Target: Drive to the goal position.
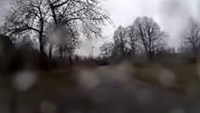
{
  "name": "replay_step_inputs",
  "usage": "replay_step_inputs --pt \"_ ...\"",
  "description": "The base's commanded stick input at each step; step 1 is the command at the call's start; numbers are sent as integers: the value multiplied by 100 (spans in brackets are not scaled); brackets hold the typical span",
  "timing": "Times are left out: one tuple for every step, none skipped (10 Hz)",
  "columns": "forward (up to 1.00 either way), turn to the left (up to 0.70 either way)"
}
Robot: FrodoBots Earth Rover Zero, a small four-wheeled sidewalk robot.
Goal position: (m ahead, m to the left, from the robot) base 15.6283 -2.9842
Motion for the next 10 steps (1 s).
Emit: replay_step_inputs --pt "85 0" --pt "85 0" --pt "85 0" --pt "85 0" --pt "85 0" --pt "85 0" --pt "85 0" --pt "85 0" --pt "85 0" --pt "85 0"
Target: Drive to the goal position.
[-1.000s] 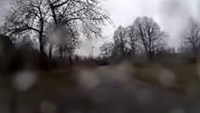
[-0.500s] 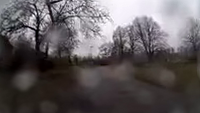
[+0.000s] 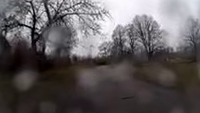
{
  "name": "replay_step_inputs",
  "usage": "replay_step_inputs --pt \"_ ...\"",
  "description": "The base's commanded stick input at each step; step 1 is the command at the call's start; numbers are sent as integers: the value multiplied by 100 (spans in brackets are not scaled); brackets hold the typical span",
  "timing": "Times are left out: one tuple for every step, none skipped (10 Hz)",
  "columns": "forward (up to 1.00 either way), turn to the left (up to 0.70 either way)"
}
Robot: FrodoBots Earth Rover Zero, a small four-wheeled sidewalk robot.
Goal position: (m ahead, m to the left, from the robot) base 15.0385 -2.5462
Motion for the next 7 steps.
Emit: replay_step_inputs --pt "85 0" --pt "85 0" --pt "85 0" --pt "85 0" --pt "85 0" --pt "85 0" --pt "85 0"
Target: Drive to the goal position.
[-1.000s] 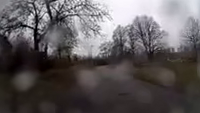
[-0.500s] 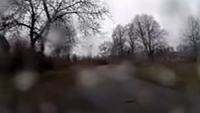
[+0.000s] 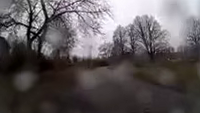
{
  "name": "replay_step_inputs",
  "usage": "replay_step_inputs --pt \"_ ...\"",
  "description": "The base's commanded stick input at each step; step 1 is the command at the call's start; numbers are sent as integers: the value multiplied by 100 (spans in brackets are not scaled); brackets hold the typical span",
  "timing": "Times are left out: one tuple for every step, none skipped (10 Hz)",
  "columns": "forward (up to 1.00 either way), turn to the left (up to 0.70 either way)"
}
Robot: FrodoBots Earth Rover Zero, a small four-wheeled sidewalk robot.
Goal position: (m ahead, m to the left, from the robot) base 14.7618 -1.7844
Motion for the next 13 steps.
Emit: replay_step_inputs --pt "85 0" --pt "85 0" --pt "85 0" --pt "85 0" --pt "85 0" --pt "85 0" --pt "85 0" --pt "85 0" --pt "85 0" --pt "85 0" --pt "85 0" --pt "85 0" --pt "85 0"
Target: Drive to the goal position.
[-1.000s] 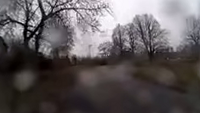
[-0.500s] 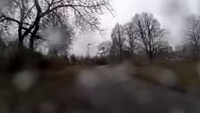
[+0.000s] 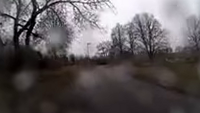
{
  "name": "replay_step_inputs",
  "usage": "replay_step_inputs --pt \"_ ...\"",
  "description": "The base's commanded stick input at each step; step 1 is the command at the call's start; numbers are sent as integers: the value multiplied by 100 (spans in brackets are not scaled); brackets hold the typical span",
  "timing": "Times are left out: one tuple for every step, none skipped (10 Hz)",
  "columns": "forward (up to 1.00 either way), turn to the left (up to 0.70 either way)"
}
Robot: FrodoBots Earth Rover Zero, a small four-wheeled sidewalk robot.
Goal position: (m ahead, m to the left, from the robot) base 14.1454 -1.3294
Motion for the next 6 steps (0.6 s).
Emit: replay_step_inputs --pt "85 0" --pt "85 0" --pt "85 0" --pt "85 0" --pt "85 0" --pt "85 0"
